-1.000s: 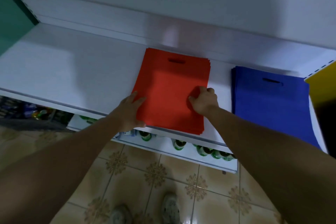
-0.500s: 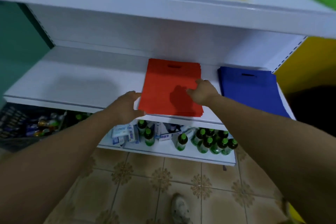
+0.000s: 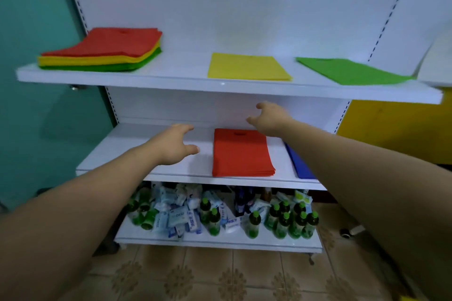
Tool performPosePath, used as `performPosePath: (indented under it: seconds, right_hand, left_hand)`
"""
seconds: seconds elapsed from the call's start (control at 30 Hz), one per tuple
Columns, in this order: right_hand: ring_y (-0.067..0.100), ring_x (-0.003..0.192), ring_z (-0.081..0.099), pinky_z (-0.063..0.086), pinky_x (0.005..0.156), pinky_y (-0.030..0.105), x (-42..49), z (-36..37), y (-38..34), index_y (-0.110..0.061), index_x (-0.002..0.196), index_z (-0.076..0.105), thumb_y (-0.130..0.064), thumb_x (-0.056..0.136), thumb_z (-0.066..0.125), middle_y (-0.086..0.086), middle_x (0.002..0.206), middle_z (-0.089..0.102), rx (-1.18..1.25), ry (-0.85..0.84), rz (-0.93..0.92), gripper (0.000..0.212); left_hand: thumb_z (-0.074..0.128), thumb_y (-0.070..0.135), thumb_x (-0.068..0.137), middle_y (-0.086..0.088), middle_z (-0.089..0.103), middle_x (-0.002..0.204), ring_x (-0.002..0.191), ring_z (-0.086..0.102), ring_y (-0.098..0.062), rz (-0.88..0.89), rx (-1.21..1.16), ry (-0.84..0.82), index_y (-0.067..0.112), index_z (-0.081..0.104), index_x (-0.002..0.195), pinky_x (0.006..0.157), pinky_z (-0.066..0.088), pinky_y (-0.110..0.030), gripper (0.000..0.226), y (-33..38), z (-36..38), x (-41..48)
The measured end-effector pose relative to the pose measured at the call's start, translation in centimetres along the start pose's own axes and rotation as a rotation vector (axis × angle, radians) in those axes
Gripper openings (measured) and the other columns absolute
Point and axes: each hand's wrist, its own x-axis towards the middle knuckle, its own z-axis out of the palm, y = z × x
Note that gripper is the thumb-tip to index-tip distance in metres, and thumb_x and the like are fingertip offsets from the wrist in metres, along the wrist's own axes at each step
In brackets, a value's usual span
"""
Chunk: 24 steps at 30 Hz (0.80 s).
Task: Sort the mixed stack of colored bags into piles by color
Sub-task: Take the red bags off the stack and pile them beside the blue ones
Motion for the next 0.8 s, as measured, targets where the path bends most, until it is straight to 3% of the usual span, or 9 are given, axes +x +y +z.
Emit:
performPosePath:
  seconds: [0.37, 0.67, 0.8]
  right_hand:
    - [0.028, 0.134, 0.039, 0.035, 0.103, 0.033, -0.4, -6.7, -9.7, -0.007, 0.145, 0.034, -0.039, 0.096, 0.05, 0.012, 0.148, 0.039, 0.022, 0.128, -0.174, 0.061]
    - [0.027, 0.131, 0.04, 0.034, 0.102, 0.032, 7.9, -8.0, -16.0, -0.011, 0.146, 0.034, -0.042, 0.096, 0.049, 0.011, 0.139, 0.049, 0.086, 0.151, -0.326, 0.06]
    - [0.027, 0.133, 0.039, 0.033, 0.104, 0.032, 13.1, -7.8, -17.9, -0.011, 0.146, 0.034, -0.043, 0.096, 0.049, 0.01, 0.144, 0.045, 0.113, 0.146, -0.377, 0.062]
  left_hand:
    - [0.063, 0.04, 0.087, 0.001, 0.024, 0.156, 0.14, 0.028, -0.019, 0.032, 0.062, 0.185, 0.02, 0.029, 0.147, 0.114, 0.024, -0.032, 0.072, -0.4, -9.5, -3.8]
    - [0.064, 0.038, 0.087, 0.0, 0.028, 0.154, 0.14, 0.028, -0.018, -0.053, 0.121, 0.295, 0.018, 0.031, 0.147, 0.112, 0.023, -0.028, 0.071, -4.0, -14.4, 0.3]
    - [0.063, 0.039, 0.088, -0.003, 0.03, 0.153, 0.14, 0.027, -0.018, -0.1, 0.177, 0.354, 0.016, 0.033, 0.146, 0.111, 0.021, -0.027, 0.069, -6.0, -17.1, 3.7]
